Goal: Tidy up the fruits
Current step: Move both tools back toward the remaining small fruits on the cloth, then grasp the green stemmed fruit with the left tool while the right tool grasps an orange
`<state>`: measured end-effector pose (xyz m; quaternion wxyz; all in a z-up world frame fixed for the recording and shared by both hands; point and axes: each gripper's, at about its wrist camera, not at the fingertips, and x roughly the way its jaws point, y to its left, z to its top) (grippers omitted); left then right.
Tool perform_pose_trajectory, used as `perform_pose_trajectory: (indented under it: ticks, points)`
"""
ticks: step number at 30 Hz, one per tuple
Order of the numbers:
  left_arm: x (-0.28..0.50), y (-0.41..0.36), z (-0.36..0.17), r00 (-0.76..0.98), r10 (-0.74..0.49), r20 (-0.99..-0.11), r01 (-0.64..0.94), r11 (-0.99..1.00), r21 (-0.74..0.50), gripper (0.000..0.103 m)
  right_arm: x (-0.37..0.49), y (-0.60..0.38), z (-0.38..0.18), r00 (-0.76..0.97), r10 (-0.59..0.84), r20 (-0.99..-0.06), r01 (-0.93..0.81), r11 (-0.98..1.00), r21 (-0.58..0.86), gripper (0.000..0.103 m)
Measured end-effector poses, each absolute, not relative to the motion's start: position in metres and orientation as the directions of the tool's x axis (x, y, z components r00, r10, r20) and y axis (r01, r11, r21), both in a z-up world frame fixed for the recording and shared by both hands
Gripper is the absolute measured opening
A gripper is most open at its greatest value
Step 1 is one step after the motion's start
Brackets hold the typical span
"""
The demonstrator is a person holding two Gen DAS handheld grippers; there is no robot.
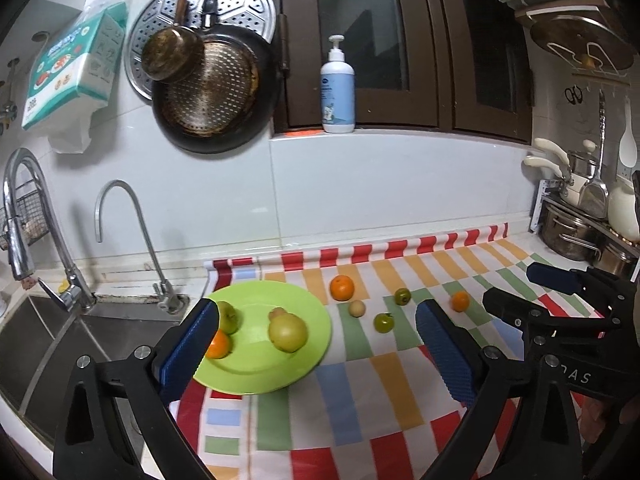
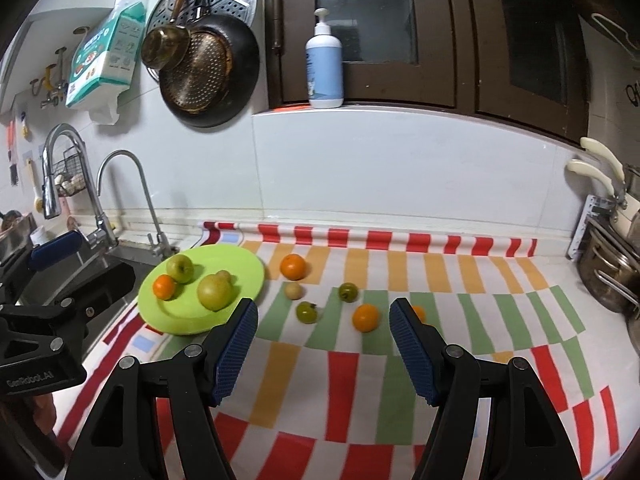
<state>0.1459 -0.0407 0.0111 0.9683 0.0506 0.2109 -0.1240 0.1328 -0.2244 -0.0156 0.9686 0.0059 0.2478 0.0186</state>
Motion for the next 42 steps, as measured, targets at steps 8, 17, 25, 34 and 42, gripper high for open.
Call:
perform_pose_trajectory:
  ticks: [8, 17, 25, 34, 42]
  points:
    - [0.159, -0.060, 0.005, 0.862, -0.241, -0.446, 0.293, 0.955, 0.050, 0.100, 0.139, -0.243, -0.020, 0.875, 0.025, -0.484, -0.015, 1.000, 0.024, 0.069]
    - [0.191, -0.081, -0.015, 0.832, -0.251, -0.495, 0.323, 0.944, 0.065, 0.100, 0.165, -0.257, -0.037, 0.854, 0.002, -0.521, 0.014, 1.000, 0.027, 0.069]
    - [0.223, -0.099, -0.040, 0.790, -0.307, -0.531, 0.386, 0.921, 0.042, 0.096, 0.197, -0.266, -0.061, 0.821, -0.013, -0.571, 0.025, 1.000, 0.014, 0.069]
    - [0.254, -0.115, -0.075, 0.730, -0.335, -0.596, 0.454, 0.889, 0.056, 0.084, 0.230, -0.268, -0.090, 0.780, -0.008, -0.626, -0.005, 1.000, -0.019, 0.069]
    - [0.276, -0.126, -0.096, 0.680, -0.342, -0.649, 0.499, 0.864, 0.069, 0.069, 0.256, -0.266, -0.110, 0.745, 0.016, -0.667, -0.048, 0.998, -0.029, 0.062]
